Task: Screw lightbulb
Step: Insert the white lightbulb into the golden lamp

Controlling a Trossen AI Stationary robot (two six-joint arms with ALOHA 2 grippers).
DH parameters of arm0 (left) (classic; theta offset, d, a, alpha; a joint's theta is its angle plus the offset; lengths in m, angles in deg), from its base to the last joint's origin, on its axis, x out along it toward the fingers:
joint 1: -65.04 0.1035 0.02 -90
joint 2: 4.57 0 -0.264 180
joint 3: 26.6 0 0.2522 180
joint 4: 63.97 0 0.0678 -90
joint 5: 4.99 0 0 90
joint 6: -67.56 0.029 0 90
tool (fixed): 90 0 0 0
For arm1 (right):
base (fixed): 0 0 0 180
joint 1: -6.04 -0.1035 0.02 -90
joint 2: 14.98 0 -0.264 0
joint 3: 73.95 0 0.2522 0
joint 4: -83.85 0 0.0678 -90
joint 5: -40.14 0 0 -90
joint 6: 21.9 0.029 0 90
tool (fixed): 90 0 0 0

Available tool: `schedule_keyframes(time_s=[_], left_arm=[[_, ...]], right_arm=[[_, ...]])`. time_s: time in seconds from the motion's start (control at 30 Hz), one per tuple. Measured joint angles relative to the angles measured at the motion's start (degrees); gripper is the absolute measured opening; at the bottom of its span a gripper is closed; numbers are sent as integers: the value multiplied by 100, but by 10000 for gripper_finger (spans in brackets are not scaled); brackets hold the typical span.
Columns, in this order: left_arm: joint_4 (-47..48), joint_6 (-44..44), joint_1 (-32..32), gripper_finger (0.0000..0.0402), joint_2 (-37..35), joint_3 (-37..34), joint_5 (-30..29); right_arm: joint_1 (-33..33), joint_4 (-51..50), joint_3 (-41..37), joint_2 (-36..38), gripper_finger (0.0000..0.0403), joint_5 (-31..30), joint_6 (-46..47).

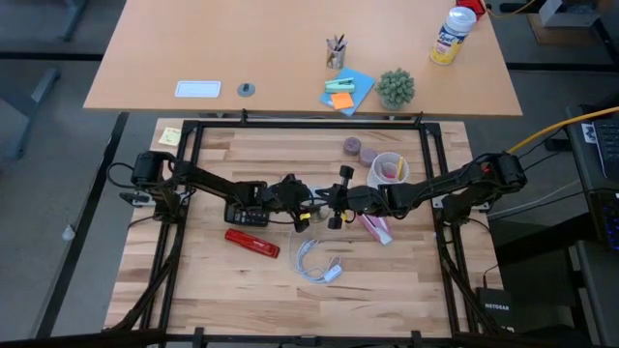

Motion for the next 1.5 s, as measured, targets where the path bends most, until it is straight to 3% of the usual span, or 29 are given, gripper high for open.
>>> schedule_keyframes(time_s=[1.0,1.5], left_arm=[[27,132,0,239,24,-13,-151],[-439,183,-87,239,50,-42,-164]], right_arm=[[-2,9,2,0,7,164,0],[-7,15,0,0,7,173,0]])
